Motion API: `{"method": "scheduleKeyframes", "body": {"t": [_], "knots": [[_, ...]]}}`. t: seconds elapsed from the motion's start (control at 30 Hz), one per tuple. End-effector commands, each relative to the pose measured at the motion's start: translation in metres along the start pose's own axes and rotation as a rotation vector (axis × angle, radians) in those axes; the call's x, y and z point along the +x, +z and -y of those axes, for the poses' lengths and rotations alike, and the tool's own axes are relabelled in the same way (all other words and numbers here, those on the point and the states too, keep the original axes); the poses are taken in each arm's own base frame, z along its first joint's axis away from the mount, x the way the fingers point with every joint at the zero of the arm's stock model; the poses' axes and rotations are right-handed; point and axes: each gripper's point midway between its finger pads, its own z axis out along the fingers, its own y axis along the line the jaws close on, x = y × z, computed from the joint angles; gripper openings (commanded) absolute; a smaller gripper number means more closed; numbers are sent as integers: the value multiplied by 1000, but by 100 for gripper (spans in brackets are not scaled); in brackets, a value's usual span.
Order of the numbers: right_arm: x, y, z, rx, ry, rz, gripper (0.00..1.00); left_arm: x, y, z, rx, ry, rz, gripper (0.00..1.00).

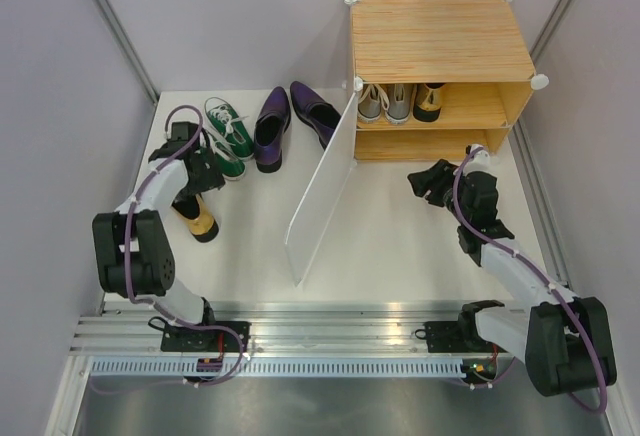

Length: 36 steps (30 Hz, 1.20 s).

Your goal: Place and organize the shoes in the shoe cabinet

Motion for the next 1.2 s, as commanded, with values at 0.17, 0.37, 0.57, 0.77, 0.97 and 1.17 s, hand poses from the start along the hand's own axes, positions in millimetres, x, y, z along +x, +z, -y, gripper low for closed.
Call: {"method": "scheduleKeyframes", "body": {"t": [0.17, 0.37, 0.57, 0.77, 0.97, 1.17], "knots": [[-17, -8, -22, -82, -3, 54, 61, 21, 38, 2, 49, -93, -176, 63], [-23, -14, -22, -69, -16, 77, 58, 19, 26, 4, 82, -103, -153, 4], [-31, -21, -31, -79, -33, 63, 56, -14, -16, 12, 164, -162, -2, 2], [-43, -45, -40, -78, -63, 84, 59, -76, -123, 12, 258, -226, 295, 2], [-74, -80, -44, -17, -72, 190, 61, -121, -271, 43, 351, -146, 556, 2], [-128, -134, -35, 134, -21, 437, 63, -118, -394, 120, 543, -3, 713, 2]]}}
